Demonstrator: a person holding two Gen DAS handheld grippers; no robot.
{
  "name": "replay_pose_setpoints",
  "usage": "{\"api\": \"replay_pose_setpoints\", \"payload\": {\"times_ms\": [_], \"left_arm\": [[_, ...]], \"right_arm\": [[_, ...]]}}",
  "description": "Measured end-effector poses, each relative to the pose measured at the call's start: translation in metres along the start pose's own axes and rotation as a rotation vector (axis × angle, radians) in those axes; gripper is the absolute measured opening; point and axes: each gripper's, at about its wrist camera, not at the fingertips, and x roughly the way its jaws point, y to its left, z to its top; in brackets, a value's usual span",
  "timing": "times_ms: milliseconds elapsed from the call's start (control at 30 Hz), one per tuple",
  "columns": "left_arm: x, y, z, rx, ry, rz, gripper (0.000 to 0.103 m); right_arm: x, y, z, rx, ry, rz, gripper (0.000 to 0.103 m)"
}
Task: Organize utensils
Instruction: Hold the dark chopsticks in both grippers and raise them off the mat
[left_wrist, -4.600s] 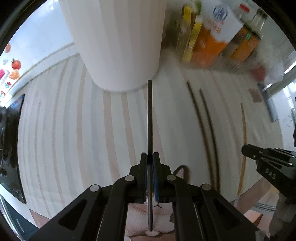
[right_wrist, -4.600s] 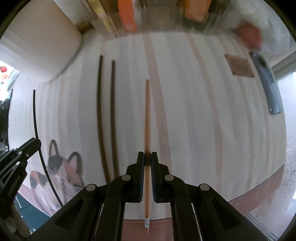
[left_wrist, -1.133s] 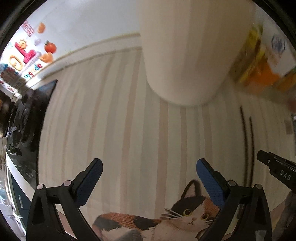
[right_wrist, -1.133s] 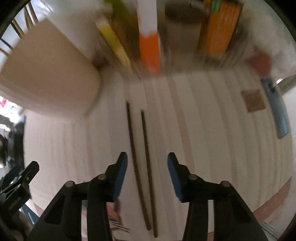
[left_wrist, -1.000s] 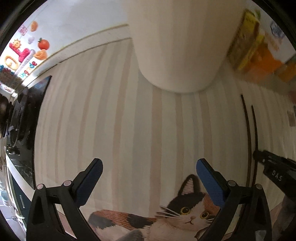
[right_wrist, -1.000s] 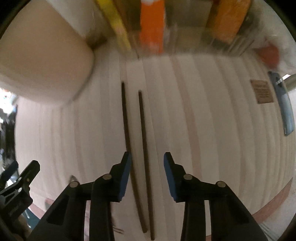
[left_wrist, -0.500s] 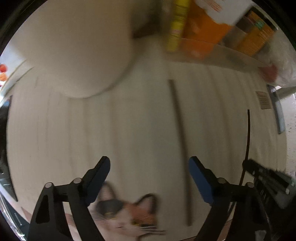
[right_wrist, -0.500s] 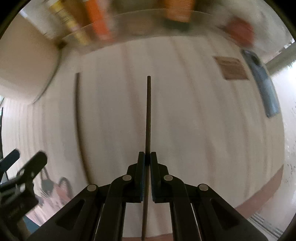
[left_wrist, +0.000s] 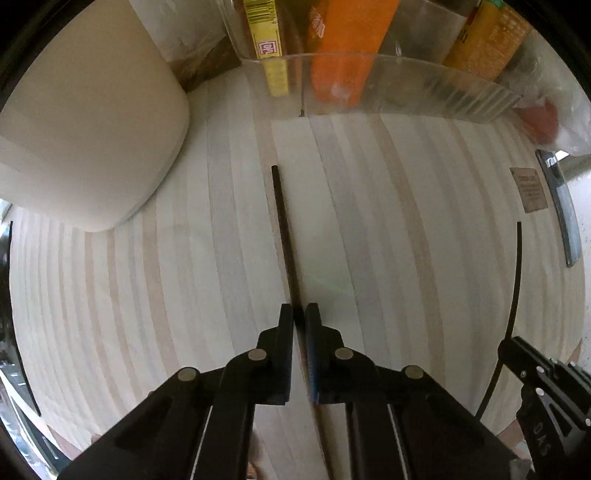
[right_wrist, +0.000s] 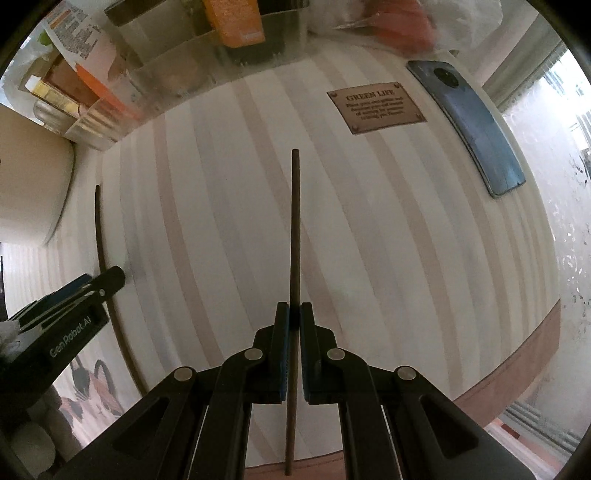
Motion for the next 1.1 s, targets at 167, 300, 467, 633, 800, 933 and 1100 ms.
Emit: {"api": "replay_pose_setpoints", "payload": {"times_ms": [167, 300, 467, 633, 800, 933, 1100], "left_arm": [[-0.011, 0.005, -0.01, -0.017, -0.006, 0.029, 0.003], [-0.023, 0.03, -0.032, -0.059, -0.008, 0.046, 0.003], [-0.039, 0.085, -0.062, -0.159, -0.012, 0.086, 0.003], [-0.04, 0.131, -0.082, -0.256, 0.006, 0.098, 0.003], [-0.035, 0.16, -0.092, -0.296, 0.032, 0.074, 0.003], [-0.031, 0.171, -0.083, -0.291, 0.032, 0.048, 0.004], [-0.031, 0.177, -0.069, -0.267, 0.028, 0.035, 0.004]], "right_arm": [[-0.007, -0.003, 0.006, -0.034, 0.004, 0.013, 0.006], [-0.013, 0.018, 0.006, -0.097, 0.01, 0.036, 0.006], [-0.017, 0.063, -0.008, -0.22, 0.03, 0.085, 0.005], [-0.015, 0.113, -0.03, -0.328, 0.064, 0.124, 0.005], [-0.003, 0.152, -0.043, -0.392, 0.089, 0.094, 0.005], [0.003, 0.173, -0.05, -0.416, 0.097, 0.037, 0.005], [0.002, 0.19, -0.047, -0.426, 0.109, -0.003, 0.006]]}}
